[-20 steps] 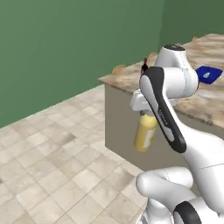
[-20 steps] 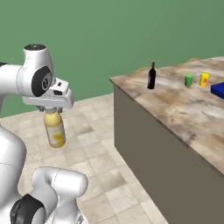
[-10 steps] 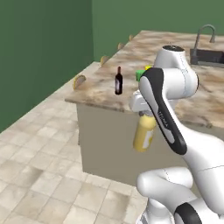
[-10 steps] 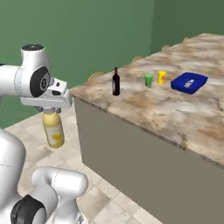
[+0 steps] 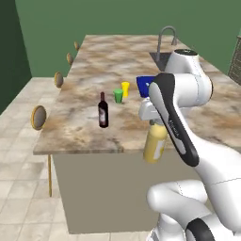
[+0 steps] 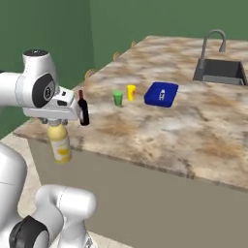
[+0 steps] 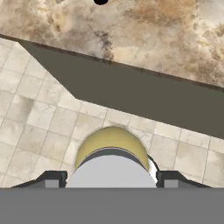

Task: Place the drinks on the dining counter in a tight cluster.

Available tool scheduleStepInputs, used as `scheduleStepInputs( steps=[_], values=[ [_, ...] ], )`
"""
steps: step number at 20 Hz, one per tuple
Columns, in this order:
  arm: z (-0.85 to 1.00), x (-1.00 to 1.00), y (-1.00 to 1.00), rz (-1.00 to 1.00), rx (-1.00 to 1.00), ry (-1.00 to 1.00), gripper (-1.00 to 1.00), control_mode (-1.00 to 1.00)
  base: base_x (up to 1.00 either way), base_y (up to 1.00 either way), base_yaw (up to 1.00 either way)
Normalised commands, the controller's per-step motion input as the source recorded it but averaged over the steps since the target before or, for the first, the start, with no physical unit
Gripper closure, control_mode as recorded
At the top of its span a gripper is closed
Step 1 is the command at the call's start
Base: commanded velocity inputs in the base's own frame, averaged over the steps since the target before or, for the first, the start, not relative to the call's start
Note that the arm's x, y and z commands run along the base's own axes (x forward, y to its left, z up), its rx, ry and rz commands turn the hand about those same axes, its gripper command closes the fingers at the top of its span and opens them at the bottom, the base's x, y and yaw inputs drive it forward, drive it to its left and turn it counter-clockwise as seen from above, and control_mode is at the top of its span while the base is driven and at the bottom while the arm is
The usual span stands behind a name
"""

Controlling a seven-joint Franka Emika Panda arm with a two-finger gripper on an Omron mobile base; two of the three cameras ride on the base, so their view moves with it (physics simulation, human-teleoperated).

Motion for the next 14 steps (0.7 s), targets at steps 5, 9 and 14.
scheduleStepInputs(
  steps=[5, 9, 14],
  values=[
    [0.00, 0.00, 0.00, 0.00, 0.00, 0.00, 1.00, 1.00, 1.00, 0.17, -0.45],
    [0.00, 0.00, 0.00, 0.00, 0.00, 0.00, 1.00, 1.00, 0.96, 0.19, -0.25],
    [0.00, 0.00, 0.00, 0.00, 0.00, 0.00, 1.00, 1.00, 0.19, -0.01, -0.01]
  ],
)
